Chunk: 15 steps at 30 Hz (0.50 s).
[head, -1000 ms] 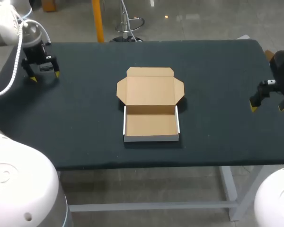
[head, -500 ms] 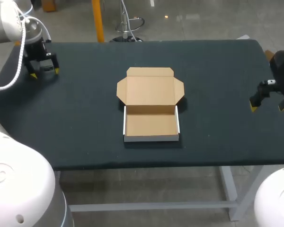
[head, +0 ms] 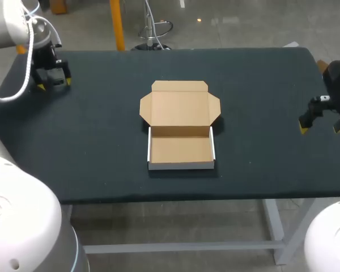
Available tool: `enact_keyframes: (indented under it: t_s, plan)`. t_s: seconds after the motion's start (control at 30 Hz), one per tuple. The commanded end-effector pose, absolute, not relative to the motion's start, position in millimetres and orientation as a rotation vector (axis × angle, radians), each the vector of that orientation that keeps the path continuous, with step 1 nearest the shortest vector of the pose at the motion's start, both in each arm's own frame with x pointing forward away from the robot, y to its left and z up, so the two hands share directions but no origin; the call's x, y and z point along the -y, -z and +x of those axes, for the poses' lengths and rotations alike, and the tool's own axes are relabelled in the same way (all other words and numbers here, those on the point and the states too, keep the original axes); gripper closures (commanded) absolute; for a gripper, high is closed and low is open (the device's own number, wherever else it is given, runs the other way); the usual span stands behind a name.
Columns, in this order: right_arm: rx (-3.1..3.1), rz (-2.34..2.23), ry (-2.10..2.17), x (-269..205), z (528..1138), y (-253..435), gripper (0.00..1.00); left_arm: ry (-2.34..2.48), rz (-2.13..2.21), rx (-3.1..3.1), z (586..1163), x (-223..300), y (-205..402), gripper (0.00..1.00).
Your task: Assemble the packaging by folding the flat box into shape, placing the metal phone stand inside, and closing the box properly
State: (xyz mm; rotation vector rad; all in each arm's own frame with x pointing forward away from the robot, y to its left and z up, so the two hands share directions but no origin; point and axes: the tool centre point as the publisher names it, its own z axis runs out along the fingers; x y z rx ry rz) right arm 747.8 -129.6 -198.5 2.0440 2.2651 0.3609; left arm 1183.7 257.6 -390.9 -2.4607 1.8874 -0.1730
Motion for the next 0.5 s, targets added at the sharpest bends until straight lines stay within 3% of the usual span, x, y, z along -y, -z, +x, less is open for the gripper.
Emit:
enact_keyframes:
  t_s: [0.03,0.23,0.5]
  plan:
    - [-2.268,2.045,-0.356,130,747,196,0.0,0.132,-2.488,-1.915,1196,-260,395,0.02]
    - [-2.268,2.045,-0.356,130,747,196,0.0,0.134,-2.49,-1.92,1202,-261,397,0.08]
    - [-2.268,2.045,-0.356,130,747,196,0.0,0.134,-2.489,-1.919,1209,-264,399,0.07]
